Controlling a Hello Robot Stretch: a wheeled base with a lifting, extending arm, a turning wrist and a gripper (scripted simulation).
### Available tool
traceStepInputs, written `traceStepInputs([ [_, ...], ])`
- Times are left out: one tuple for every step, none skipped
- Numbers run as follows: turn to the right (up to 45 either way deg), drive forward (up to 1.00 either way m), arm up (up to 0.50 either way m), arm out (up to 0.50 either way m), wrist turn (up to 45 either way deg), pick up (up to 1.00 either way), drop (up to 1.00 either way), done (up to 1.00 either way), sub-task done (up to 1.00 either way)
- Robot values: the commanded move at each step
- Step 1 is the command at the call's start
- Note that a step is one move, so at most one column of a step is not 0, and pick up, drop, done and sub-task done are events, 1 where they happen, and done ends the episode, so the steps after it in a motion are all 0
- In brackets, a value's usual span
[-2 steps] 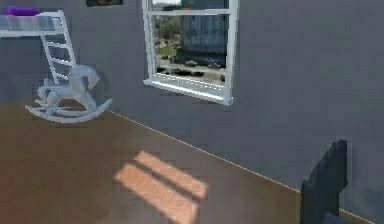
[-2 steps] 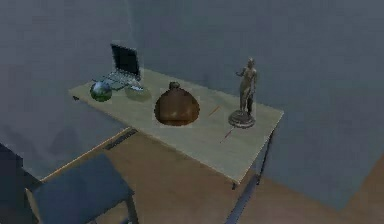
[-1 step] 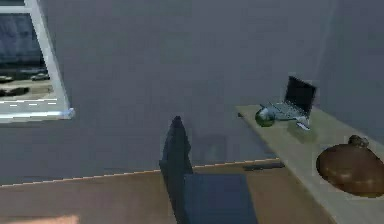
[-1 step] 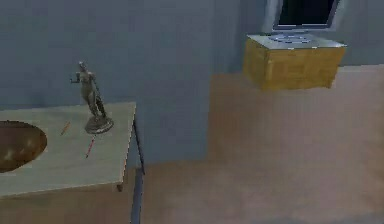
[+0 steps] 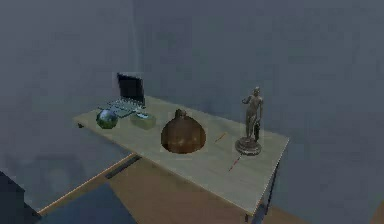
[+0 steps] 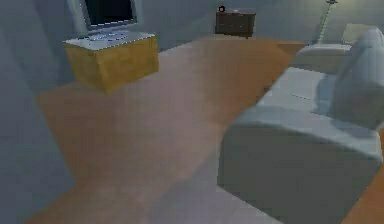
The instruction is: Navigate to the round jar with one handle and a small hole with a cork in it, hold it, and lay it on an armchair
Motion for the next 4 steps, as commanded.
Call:
traceStepInputs([
  [30.0, 0.00, 0.00, 0.00, 0.0, 0.00, 0.00, 0.00, 0.00],
  [0.0, 0.45, 0.00, 0.00, 0.0, 0.00, 0.00, 0.00, 0.00],
  [-45.0, 0.00, 0.00, 0.00, 0.0, 0.00, 0.00, 0.00, 0.00],
  [-45.0, 0.00, 0.00, 0.00, 0.0, 0.00, 0.00, 0.00, 0.00],
])
